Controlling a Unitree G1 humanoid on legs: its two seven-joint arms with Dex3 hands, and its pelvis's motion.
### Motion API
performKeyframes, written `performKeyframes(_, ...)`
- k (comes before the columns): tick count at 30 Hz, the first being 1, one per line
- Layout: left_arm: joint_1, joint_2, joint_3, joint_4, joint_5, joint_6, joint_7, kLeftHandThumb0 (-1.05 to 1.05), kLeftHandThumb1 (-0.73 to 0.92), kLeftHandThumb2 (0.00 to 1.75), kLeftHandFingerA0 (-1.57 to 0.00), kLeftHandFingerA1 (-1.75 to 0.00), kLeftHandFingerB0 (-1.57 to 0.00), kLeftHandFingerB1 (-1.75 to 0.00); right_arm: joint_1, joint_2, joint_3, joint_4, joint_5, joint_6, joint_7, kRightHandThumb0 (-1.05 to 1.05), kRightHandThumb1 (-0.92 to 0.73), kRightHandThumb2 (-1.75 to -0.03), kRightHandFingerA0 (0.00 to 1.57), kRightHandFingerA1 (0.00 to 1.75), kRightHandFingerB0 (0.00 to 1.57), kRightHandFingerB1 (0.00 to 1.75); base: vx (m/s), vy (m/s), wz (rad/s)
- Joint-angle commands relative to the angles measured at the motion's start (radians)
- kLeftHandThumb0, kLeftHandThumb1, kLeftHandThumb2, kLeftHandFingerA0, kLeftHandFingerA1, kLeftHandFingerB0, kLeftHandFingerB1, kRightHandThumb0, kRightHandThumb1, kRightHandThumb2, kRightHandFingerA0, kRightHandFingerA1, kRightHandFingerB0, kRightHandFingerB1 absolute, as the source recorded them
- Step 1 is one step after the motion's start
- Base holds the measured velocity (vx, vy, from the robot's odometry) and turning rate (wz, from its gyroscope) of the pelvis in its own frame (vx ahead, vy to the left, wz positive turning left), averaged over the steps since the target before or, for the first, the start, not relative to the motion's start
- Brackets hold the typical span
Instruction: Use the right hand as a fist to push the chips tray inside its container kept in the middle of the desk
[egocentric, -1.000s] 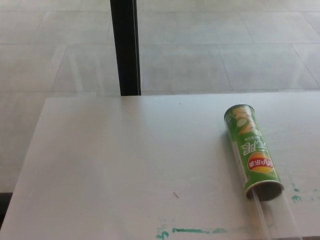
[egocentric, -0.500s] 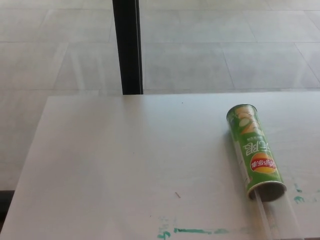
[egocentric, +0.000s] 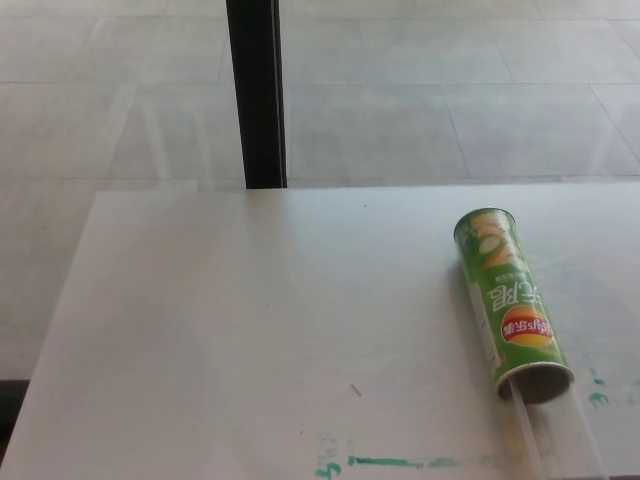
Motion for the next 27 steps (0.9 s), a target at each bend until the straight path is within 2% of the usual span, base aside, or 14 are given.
performKeyframes(1, -0.004, 0.038, -0.001, 0.023, -0.025, -0.015, 0.003, -0.73, 0.92, 0.67, -0.66, -0.63, -0.54, -0.49, 0.295, -0.033, 0.094, -0.196, 0.053, -0.149, 0.310, -0.74, -0.88, -0.65, 0.72, 1.01, 0.57, 0.58, 0.00, 0.000, 0.00)
performKeyframes(6, -0.001, 0.045, -0.013, 0.026, -0.010, -0.026, 0.002, -0.74, 0.92, 0.68, -0.65, -0.60, -0.55, -0.50, 0.427, -0.083, 0.114, -0.177, -0.007, -0.302, 0.442, -0.71, -0.84, -0.66, 0.79, 0.99, 0.57, 0.53, 0.00, 0.000, 0.00)
performKeyframes(7, 0.001, 0.043, -0.008, 0.025, -0.017, -0.032, -0.008, -0.70, 0.72, 1.10, -0.59, -0.69, -0.50, -0.62, 0.446, -0.097, 0.119, -0.172, -0.026, -0.326, 0.459, -0.70, -0.83, -0.65, 0.81, 0.98, 0.56, 0.53, 0.00, 0.000, 0.00)
performKeyframes(9, 0.003, 0.043, -0.004, 0.025, -0.021, -0.034, -0.013, -0.70, 0.72, 1.10, -0.59, -0.69, -0.50, -0.62, 0.453, -0.105, 0.123, -0.170, -0.031, -0.338, 0.462, -0.70, -0.83, -0.65, 0.81, 0.98, 0.56, 0.53, 0.00, 0.000, 0.00)
performKeyframes(10, 0.001, 0.045, -0.008, 0.025, -0.016, -0.028, -0.005, -0.73, 0.92, 0.68, -0.63, -0.61, -0.53, -0.50, 0.481, -0.131, 0.121, -0.181, -0.049, -0.328, 0.474, -0.72, -0.83, -0.65, 0.82, 1.00, 0.57, 0.55, 0.00, 0.000, 0.00)
performKeyframes(14, 0.005, 0.046, -0.022, 0.021, -0.002, -0.027, 0.003, -0.70, 0.73, 1.10, -0.58, -0.68, -0.49, -0.60, 0.590, -0.212, 0.101, -0.226, -0.088, -0.310, 0.536, -0.71, -0.80, -0.64, 0.92, 0.92, 0.62, 0.54, 0.00, 0.000, 0.00)
performKeyframes(15, 0.003, 0.047, -0.019, 0.027, -0.005, -0.026, 0.003, -0.74, 0.92, 0.68, -0.64, -0.60, -0.54, -0.48, 0.606, -0.225, 0.104, -0.219, -0.073, -0.308, 0.558, -0.72, -0.79, -0.64, 0.92, 0.92, 0.61, 0.55, 0.00, 0.000, 0.00)
performKeyframes(17, 0.002, 0.048, -0.016, 0.031, -0.010, -0.021, 0.005, -0.73, 0.92, 0.67, -0.64, -0.60, -0.55, -0.48, 0.625, -0.245, 0.110, -0.219, -0.068, -0.305, 0.575, -0.72, -0.78, -0.64, 0.91, 0.92, 0.63, 0.55, 0.00, 0.000, 0.00)
performKeyframes(19, 0.006, 0.050, -0.017, 0.029, -0.010, -0.022, 0.000, -0.74, 0.92, 0.68, -0.64, -0.63, -0.54, -0.49, 0.658, -0.269, 0.122, -0.224, -0.084, -0.301, 0.593, -0.70, -0.76, -0.63, 0.90, 0.91, 0.65, 0.56, 0.00, 0.000, 0.00)
performKeyframes(20, 0.006, 0.050, -0.015, 0.024, -0.013, -0.019, -0.002, -0.71, 0.72, 1.09, -0.58, -0.68, -0.49, -0.61, 0.671, -0.279, 0.131, -0.218, -0.092, -0.310, 0.603, -0.68, -0.76, -0.63, 0.90, 0.92, 0.65, 0.57, 0.00, 0.000, 0.00)
performKeyframes(21, 0.008, 0.049, -0.014, 0.023, -0.015, -0.021, -0.006, -0.74, 0.92, 0.68, -0.62, -0.62, -0.52, -0.49, 0.683, -0.286, 0.138, -0.215, -0.106, -0.318, 0.603, -0.68, -0.76, -0.63, 0.89, 0.95, 0.66, 0.56, 0.00, 0.000, 0.00)
performKeyframes(25, 0.007, 0.054, -0.015, 0.031, -0.016, -0.024, -0.019, -0.74, 0.92, 0.69, -0.60, -0.62, -0.51, -0.49, 0.727, -0.298, 0.170, -0.202, -0.194, -0.386, 0.580, -0.66, -0.75, -0.62, 0.89, 0.93, 0.66, 0.57, 0.00, 0.000, 0.00)
performKeyframes(26, 0.004, 0.056, -0.018, 0.030, -0.013, -0.016, -0.010, -0.72, 0.73, 1.10, -0.57, -0.69, -0.48, -0.60, 0.735, -0.300, 0.181, -0.192, -0.214, -0.406, 0.576, -0.66, -0.74, -0.62, 0.89, 0.93, 0.65, 0.58, 0.00, 0.000, 0.00)
performKeyframes(27, 0.000, 0.057, -0.021, 0.034, -0.009, -0.013, 0.002, -0.74, 0.92, 0.68, -0.64, -0.63, -0.54, -0.48, 0.753, -0.305, 0.206, -0.170, -0.271, -0.462, 0.567, -0.65, -0.74, -0.62, 0.89, 0.91, 0.66, 0.59, 0.00, 0.000, 0.00)
